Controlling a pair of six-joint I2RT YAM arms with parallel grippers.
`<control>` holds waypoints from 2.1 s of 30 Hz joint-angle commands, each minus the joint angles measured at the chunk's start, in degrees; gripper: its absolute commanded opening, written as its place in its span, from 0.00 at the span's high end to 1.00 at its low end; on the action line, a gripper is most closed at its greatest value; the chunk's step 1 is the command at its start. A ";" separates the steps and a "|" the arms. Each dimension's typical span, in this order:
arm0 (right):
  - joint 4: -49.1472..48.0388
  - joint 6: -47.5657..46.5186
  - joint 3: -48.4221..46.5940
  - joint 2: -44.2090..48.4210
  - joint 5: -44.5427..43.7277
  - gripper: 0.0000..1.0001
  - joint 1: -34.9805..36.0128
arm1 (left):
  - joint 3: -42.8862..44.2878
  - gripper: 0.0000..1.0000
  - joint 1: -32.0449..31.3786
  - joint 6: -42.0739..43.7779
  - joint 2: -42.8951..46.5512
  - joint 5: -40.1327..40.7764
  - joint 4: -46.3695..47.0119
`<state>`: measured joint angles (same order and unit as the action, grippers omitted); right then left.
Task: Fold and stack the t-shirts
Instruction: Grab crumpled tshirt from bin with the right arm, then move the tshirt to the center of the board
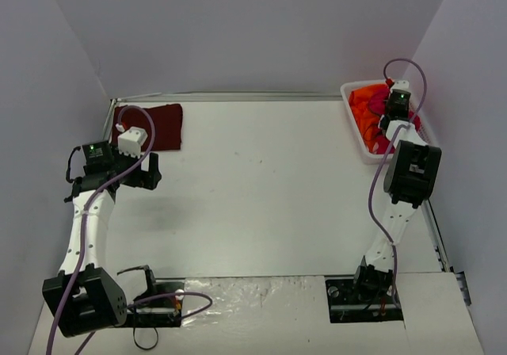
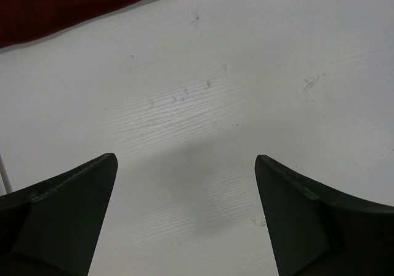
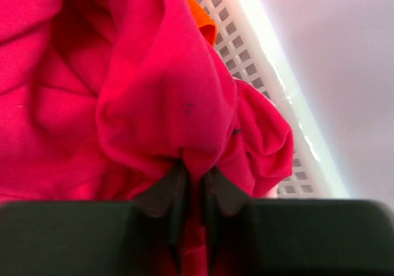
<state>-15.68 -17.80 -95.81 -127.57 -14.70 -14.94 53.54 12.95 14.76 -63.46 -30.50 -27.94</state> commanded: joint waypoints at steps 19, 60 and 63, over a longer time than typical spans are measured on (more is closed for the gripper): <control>2.76 7.87 15.56 29.37 14.17 1.00 0.87 | -0.28 0.06 1.82 0.18 2.73 -5.27 1.84; 29.58 -4.06 18.19 47.87 36.76 0.91 25.31 | -0.63 0.06 2.69 -0.44 5.02 -8.79 2.28; 29.30 -5.75 18.65 38.91 31.77 0.04 25.14 | -0.54 0.06 2.78 -0.53 4.93 -8.61 2.19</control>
<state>14.68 -20.12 -78.50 -82.70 22.65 10.79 52.66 15.18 14.39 -59.48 -37.60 -26.87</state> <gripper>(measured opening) 0.861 0.945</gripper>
